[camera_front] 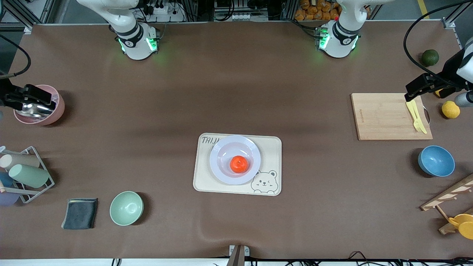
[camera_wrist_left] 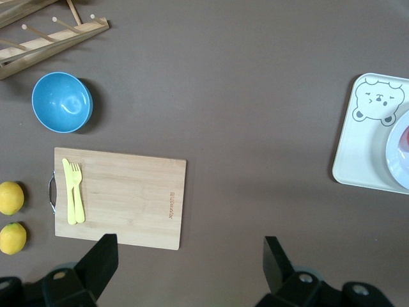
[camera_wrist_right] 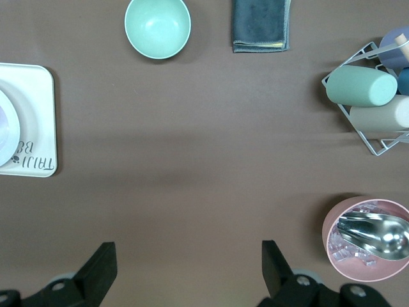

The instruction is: Place orange and plate with both arms

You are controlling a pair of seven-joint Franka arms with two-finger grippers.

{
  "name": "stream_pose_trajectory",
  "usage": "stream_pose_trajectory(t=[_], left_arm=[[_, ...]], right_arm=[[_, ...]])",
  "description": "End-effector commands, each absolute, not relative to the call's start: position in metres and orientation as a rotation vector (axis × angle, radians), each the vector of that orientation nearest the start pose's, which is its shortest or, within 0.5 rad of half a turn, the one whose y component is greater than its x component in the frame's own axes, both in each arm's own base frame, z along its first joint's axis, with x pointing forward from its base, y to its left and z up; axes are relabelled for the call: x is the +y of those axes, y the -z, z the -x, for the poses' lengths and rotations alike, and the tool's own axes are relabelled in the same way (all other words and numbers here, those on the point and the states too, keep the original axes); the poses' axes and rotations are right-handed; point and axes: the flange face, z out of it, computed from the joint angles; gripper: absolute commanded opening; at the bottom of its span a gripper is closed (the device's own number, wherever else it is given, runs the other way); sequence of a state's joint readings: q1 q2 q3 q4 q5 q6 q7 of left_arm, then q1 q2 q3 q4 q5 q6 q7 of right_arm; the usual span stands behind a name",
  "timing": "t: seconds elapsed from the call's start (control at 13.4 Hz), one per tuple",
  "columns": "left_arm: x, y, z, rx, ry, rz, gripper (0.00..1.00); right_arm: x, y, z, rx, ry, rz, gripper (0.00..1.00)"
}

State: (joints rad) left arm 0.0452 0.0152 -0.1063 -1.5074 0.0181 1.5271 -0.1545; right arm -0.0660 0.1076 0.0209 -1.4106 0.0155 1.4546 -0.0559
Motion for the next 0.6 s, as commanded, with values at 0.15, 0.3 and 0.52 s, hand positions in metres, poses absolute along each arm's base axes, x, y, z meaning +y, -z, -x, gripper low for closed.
stream_pose_trajectory(t=[0.15, 0.3, 0.52], left_arm=[[-0.0288, -0.6487, -0.5502, -0.109, 0.021, 3.127, 1.0], [-0.0286, -0.6495, -0.5502, -0.107, 0.024, 3.126, 1.0], [-0.0297, -0.6525, -0.5486, -0.107, 0.031, 3.127, 1.0]], right_arm=[[-0.0306, -0.6354, -0.5684, 0.002, -0.103, 3.132, 1.0], [-0.031, -0.6336, -0.5693, 0.003, -0.108, 3.134, 1.0], [-0.0319, -0.6336, -0.5692, 0.001, -0.109, 3.142, 1.0]])
